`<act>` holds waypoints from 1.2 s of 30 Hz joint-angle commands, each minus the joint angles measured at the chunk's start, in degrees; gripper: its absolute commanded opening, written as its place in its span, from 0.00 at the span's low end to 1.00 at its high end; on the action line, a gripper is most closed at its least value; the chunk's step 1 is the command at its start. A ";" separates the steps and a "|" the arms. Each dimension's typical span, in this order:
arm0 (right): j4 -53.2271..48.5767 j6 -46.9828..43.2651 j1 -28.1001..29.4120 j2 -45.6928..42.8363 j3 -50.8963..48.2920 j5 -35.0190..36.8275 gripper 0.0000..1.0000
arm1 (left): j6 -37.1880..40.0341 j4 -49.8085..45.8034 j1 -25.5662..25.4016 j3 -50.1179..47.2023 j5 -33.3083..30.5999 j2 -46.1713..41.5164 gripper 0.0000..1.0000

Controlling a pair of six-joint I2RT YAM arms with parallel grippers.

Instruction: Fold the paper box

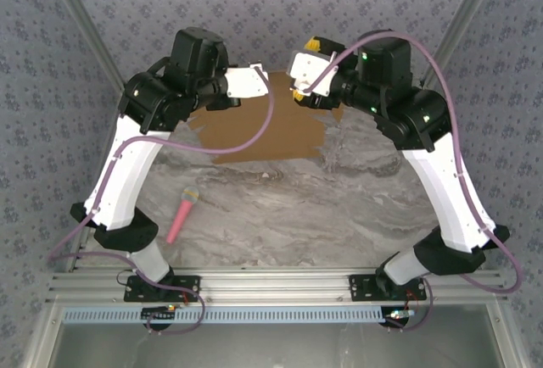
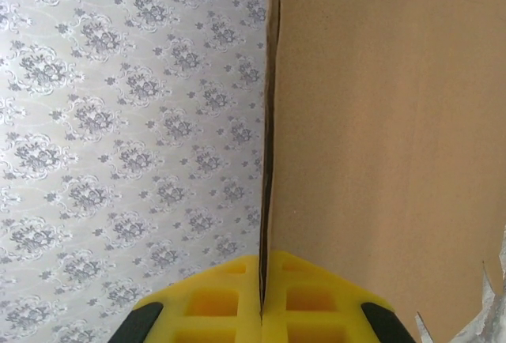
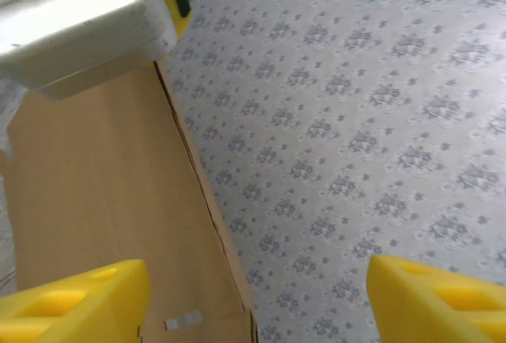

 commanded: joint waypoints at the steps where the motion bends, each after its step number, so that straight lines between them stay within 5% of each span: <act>1: -6.05 -3.71 0.45 1.99 3.70 -1.44 0.65 | 2.44 1.00 -0.95 1.53 -2.30 -0.26 0.00; 15: -11.04 -5.93 -0.54 7.47 9.08 -0.38 0.33 | 3.90 2.83 -2.21 -2.41 -2.20 -2.41 0.00; 28: -13.15 -5.32 -3.37 8.17 8.41 -2.67 0.26 | 4.16 3.97 -2.18 -4.68 -1.38 -4.02 0.00; 36: -13.73 -4.77 -4.36 8.25 8.42 -3.96 0.06 | 3.86 4.64 -2.20 -5.06 -0.83 -4.17 0.00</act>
